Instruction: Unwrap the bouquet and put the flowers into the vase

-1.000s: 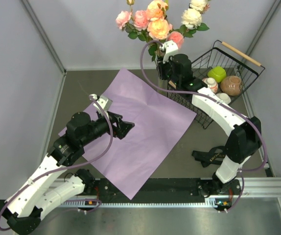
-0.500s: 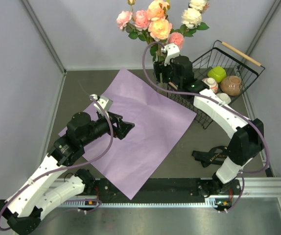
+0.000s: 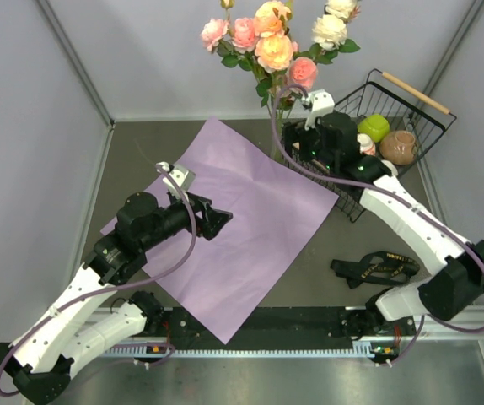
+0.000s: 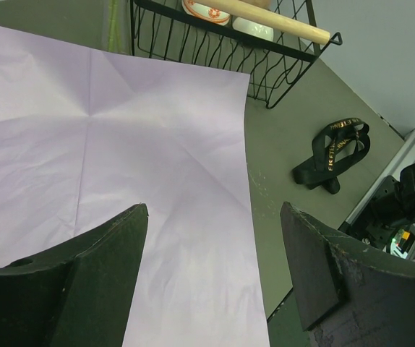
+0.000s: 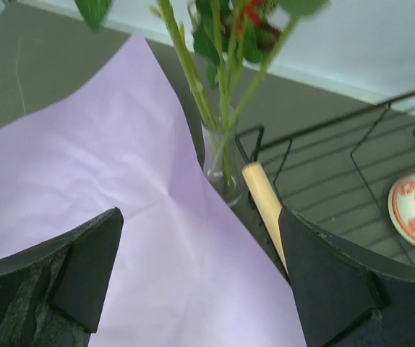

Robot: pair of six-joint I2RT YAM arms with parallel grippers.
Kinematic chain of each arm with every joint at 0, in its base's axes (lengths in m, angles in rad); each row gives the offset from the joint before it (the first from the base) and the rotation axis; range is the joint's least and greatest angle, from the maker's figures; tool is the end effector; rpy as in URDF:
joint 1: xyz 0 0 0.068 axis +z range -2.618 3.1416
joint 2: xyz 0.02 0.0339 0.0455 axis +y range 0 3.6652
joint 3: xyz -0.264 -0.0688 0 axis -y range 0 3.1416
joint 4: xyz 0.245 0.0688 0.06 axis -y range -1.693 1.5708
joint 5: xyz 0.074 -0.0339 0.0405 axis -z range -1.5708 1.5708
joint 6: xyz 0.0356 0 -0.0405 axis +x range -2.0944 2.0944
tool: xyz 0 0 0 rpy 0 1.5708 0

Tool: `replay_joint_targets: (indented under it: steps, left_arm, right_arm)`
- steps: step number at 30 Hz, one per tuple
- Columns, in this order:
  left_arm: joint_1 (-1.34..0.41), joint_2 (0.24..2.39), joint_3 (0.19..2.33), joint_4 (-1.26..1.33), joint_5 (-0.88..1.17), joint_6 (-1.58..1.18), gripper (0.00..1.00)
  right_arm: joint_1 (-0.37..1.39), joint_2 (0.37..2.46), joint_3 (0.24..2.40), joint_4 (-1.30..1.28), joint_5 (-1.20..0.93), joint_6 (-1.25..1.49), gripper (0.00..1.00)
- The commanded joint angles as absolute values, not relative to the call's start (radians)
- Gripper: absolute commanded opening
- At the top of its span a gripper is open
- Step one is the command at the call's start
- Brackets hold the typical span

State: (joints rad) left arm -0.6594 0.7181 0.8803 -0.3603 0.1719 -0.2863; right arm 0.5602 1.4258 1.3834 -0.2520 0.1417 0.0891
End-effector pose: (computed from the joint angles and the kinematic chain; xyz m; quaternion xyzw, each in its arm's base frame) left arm 0.1229 -0.1030 0.3645 0.1964 0.7472 -0.3467 0.5319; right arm 0.2854 0.1731 0.3926 -0.1460 0.7889 0.1357 0.5813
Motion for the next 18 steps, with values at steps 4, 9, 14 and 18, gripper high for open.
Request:
replay_joint_targets:
  steps: [4,9,14,18]
  left_arm:
    - [-0.657,0.712,0.899,-0.321,0.172,-0.281,0.80]
    - [-0.657,0.716,0.945,-0.331,0.144,-0.265,0.80]
    - [-0.657,0.732,1.029,-0.337,0.101,-0.249,0.80]
    - [-0.655,0.753,1.123,-0.348,0.052,-0.229,0.80]
  right_arm:
    - [0.557,1.186,1.266,-0.380,0.202,0.147,0.90]
    - [0.558,1.037,1.272,-0.527,0.267,0.163,0.99]
    - [0.558,0.882,1.331,-0.670,0.313,0.146,0.99]
    - [0.558,0.816,1.419,-0.780,0.337,0.149,0.99]
